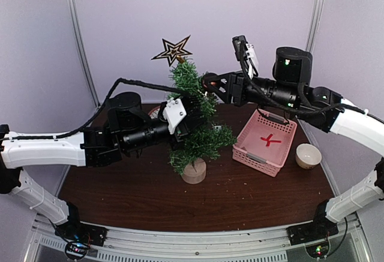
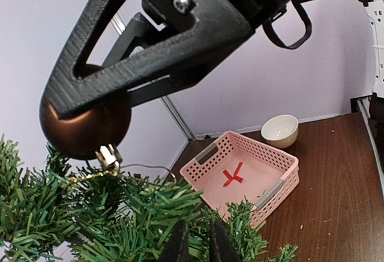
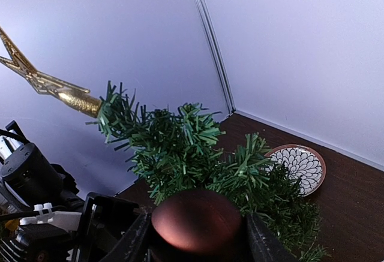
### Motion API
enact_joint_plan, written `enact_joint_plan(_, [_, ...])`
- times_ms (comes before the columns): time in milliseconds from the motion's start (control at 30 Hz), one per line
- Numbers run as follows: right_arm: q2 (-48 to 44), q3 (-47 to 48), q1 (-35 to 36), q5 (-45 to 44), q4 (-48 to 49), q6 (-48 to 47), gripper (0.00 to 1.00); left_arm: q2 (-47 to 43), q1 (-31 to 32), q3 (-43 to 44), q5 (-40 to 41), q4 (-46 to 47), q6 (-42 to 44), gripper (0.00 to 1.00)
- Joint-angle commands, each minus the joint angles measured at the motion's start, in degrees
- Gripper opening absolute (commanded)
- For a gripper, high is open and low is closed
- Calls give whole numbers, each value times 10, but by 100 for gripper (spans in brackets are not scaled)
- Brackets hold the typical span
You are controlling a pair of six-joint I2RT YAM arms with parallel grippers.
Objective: Decorate the small christmas tree
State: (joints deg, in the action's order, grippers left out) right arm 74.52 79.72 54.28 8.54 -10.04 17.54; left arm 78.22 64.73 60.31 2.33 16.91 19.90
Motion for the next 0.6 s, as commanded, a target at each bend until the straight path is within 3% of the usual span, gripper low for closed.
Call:
enact_joint_plan(0, [4,16,4,-8,40,-6,33,-13,4,-5,-1,29,-1,14])
enact_joint_plan(567, [17,4,3,-33,73,-69,33,-16,4,-6,3,28,1,13])
